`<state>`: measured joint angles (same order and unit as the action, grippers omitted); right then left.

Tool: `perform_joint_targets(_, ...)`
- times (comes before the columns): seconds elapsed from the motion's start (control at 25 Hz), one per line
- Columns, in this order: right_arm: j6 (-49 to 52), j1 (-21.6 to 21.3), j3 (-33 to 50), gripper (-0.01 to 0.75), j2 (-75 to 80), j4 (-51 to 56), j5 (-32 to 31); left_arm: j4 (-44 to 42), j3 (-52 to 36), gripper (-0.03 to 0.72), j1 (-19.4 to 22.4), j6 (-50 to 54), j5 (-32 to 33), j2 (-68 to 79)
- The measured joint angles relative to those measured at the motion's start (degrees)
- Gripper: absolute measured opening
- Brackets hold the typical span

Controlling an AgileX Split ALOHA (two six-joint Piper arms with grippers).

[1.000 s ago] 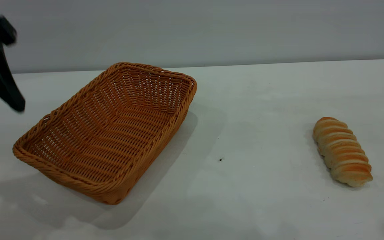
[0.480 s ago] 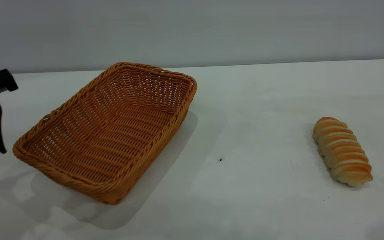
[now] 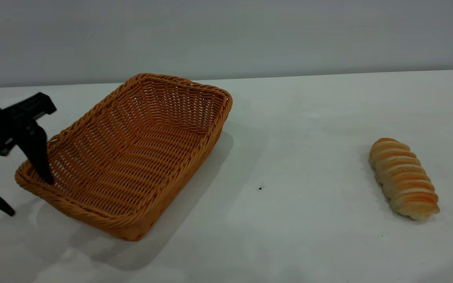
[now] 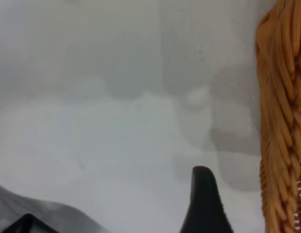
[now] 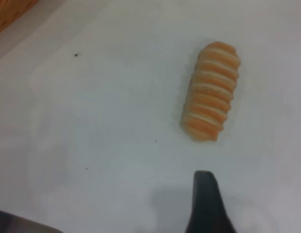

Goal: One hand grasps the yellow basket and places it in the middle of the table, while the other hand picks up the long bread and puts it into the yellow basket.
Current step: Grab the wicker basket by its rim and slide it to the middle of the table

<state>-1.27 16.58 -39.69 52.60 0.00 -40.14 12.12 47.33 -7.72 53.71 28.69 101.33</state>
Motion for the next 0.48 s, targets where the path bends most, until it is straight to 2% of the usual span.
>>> perform_joint_targets(0.24,-0.7,2.2,0.0,0.534,0.0,0.7,0.0,1.7,0.4,0.561,0.0,-0.2,-3.1,1.9)
perform_joint_targets(0.48,-1.0,2.3,0.0,0.534,0.0,0.8,0.0,2.7,0.5,0.561,0.0,-0.3,-6.7,4.7)
